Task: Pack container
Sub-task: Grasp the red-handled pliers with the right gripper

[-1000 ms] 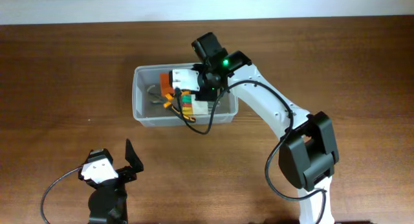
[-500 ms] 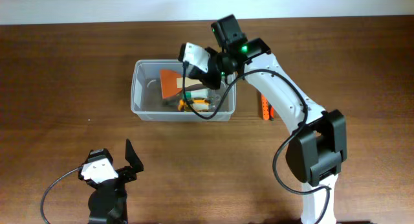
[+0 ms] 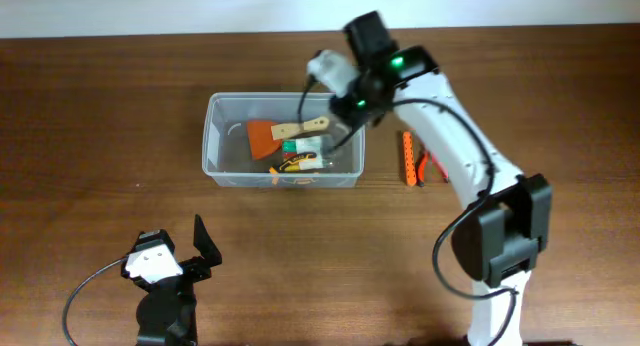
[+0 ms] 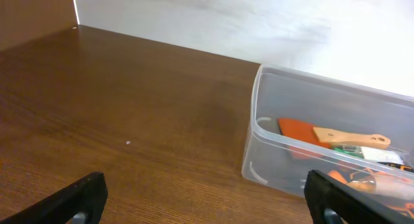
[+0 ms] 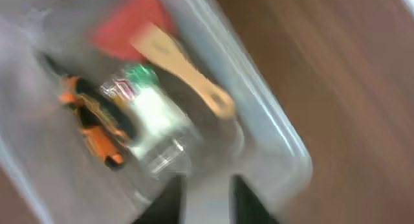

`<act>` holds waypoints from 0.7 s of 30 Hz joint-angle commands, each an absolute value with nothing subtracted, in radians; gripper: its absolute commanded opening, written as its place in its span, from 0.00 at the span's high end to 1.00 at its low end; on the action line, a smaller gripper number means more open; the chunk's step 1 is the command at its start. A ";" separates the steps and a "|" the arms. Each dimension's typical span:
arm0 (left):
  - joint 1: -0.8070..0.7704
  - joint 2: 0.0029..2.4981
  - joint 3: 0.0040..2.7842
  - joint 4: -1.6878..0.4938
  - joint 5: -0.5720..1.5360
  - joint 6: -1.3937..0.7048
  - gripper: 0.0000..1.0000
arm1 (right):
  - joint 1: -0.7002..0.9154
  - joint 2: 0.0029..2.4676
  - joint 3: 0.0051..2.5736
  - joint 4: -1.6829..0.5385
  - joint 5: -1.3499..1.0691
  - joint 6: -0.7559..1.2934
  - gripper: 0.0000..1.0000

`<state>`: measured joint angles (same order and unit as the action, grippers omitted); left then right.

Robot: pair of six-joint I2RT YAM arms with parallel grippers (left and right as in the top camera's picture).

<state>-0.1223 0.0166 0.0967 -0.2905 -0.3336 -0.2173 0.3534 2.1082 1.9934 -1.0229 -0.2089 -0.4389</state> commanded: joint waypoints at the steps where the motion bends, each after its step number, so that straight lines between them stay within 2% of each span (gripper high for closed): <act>1: -0.126 0.012 0.093 -0.292 -0.337 -0.208 0.01 | 0.223 2.082 2.008 -1.082 -0.152 -0.124 0.59; 3: -0.126 0.012 0.093 -0.292 -0.337 -0.208 0.01 | 0.157 2.083 2.006 -1.155 -0.180 -0.072 0.51; 9: -0.126 0.012 0.093 -0.292 -0.337 -0.208 0.01 | -0.009 2.084 1.956 -1.294 -0.180 -0.069 0.51; 16: -0.126 0.012 0.093 -0.292 -0.337 -0.208 0.01 | -0.059 2.084 1.827 -1.282 -0.140 -0.070 0.50; 21: -0.126 0.012 0.093 -0.292 -0.337 -0.208 0.01 | -0.062 2.084 1.672 -1.175 -0.073 -0.070 0.47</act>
